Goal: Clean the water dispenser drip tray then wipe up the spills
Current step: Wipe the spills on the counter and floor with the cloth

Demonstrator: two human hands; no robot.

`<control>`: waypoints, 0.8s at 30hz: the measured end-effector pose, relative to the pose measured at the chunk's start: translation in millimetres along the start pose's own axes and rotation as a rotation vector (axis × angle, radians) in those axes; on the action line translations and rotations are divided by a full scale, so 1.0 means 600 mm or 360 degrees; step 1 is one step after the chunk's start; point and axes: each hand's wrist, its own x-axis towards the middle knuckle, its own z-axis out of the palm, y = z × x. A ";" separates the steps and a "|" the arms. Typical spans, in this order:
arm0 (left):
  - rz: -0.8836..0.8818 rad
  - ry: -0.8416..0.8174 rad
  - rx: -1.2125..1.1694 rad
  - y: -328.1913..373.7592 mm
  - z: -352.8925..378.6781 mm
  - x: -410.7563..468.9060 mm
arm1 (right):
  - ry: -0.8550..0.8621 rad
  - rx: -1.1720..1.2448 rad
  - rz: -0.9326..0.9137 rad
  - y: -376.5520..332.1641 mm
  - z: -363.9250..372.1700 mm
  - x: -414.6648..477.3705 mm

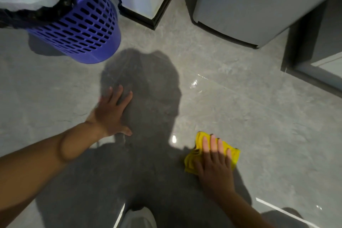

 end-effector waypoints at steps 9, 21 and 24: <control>-0.0034 -0.0014 -0.0042 -0.006 0.014 0.010 | 0.0078 0.0198 0.0446 0.155 -0.107 0.245; -0.0041 0.0027 -0.0257 -0.001 0.004 -0.001 | 0.0165 0.0056 -0.0644 -0.129 -0.043 0.229; -0.0060 0.0011 -0.0261 0.002 0.000 -0.005 | 0.0062 0.0073 -0.0495 -0.065 0.007 0.074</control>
